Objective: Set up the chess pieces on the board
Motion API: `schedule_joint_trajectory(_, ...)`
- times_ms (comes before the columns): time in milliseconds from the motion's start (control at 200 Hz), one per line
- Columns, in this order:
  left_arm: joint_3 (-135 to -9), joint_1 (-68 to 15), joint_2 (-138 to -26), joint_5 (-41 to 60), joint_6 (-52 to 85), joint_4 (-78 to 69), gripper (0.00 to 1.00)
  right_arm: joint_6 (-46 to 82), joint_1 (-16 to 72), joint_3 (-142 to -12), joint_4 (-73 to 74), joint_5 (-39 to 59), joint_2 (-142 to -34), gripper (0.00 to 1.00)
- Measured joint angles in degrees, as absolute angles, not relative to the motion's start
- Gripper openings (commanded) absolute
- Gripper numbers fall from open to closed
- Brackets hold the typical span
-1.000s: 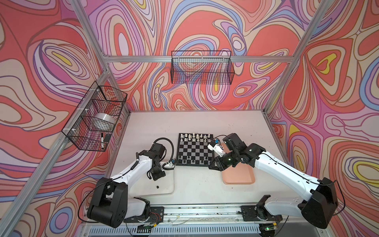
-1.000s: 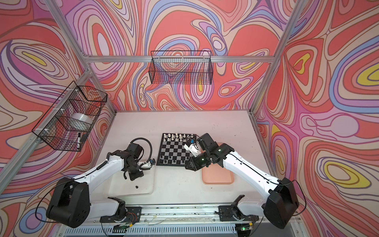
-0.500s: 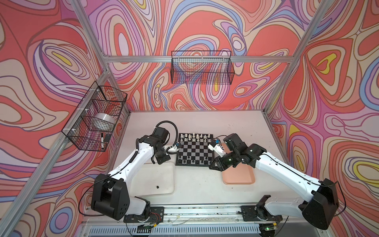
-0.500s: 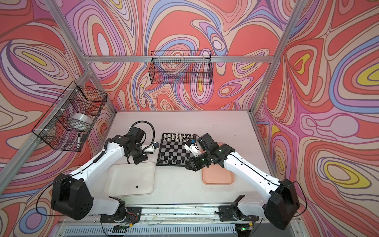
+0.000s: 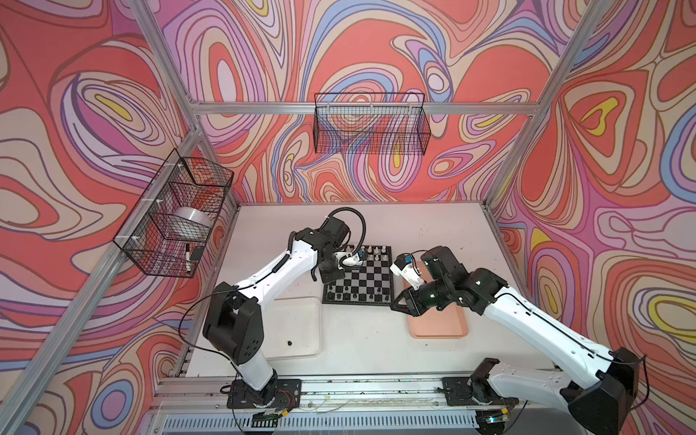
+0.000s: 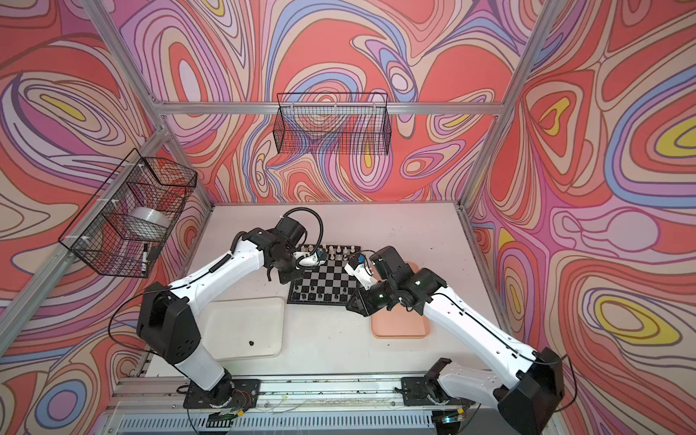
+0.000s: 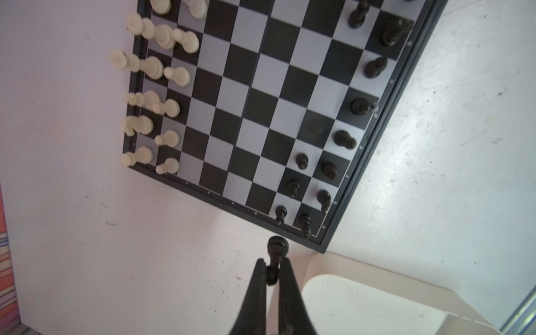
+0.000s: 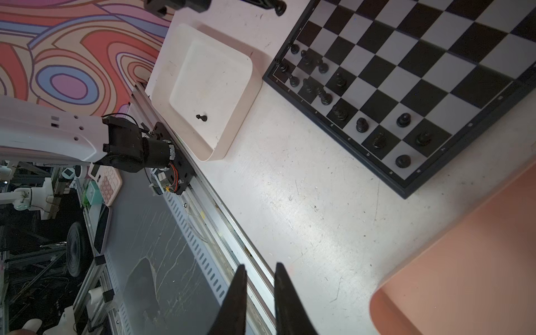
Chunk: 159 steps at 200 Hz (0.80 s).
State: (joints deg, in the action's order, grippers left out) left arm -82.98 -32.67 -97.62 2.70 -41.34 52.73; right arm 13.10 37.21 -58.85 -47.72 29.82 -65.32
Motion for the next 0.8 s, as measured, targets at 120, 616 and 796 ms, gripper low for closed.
schedule_joint_trajectory(120,-85.97,-35.03,-101.54,2.57,-41.1,52.69,0.08,13.39,37.21,-58.85,-48.6,29.26,-63.83,0.18)
schedule_joint_trajectory(616,-92.84,-40.05,-111.22,1.89,-40.84,52.53,0.08,14.68,37.21,-57.69,-50.63,27.86,-61.34,0.18)
schedule_joint_trajectory(796,-93.01,-41.74,-113.06,1.39,-40.84,52.53,0.08,14.68,37.21,-57.3,-50.94,27.7,-60.62,0.18)
